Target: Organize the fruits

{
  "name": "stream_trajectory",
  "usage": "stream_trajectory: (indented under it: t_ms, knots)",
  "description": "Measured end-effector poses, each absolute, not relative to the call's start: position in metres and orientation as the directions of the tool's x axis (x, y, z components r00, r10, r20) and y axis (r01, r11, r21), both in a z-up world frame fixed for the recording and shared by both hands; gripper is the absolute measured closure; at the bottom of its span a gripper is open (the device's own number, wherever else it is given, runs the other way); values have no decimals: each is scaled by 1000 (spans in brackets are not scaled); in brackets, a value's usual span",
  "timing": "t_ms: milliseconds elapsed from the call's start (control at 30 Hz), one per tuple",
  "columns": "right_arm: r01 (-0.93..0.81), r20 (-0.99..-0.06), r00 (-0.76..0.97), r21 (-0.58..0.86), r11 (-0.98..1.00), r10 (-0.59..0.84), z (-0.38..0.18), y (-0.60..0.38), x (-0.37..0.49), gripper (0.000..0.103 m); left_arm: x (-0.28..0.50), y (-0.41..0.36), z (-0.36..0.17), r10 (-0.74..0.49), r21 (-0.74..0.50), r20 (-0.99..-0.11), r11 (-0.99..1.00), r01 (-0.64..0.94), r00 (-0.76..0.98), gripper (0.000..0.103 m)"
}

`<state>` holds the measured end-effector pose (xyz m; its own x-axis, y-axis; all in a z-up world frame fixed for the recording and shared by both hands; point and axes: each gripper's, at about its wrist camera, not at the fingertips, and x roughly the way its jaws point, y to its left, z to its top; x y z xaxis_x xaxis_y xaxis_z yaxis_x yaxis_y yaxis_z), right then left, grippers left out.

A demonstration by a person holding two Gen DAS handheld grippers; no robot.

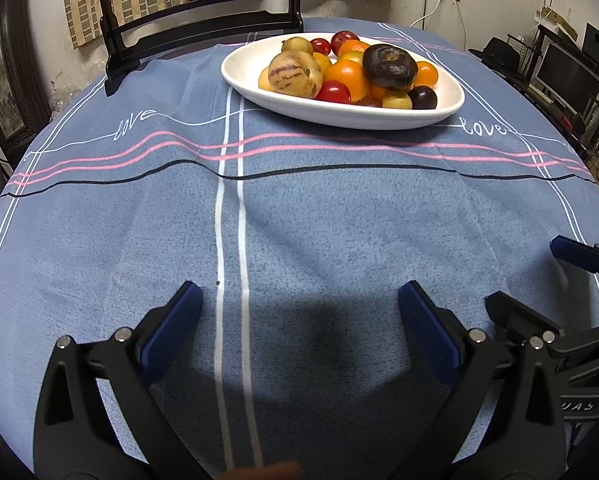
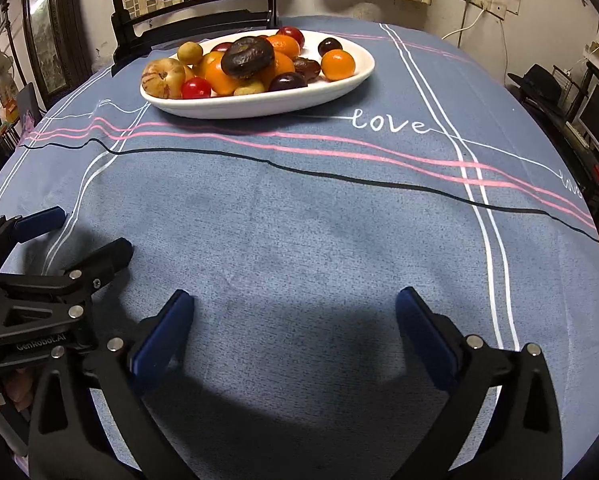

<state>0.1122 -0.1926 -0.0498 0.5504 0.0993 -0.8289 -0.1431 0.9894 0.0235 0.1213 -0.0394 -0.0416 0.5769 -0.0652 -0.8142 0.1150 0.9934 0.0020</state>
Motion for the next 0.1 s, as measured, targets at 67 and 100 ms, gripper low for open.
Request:
stream_trajectory:
  t_ms: [67,100]
  knots:
    - [-143,-829,550,24,989,99,-50,-192,112,1,121,-39,-42,-65,2,-814,993,115,577,2]
    - [-143,-829,550,23,989,99,-50,-192,112,1,121,-39,-42,-65,2,-814,993,115,577,2]
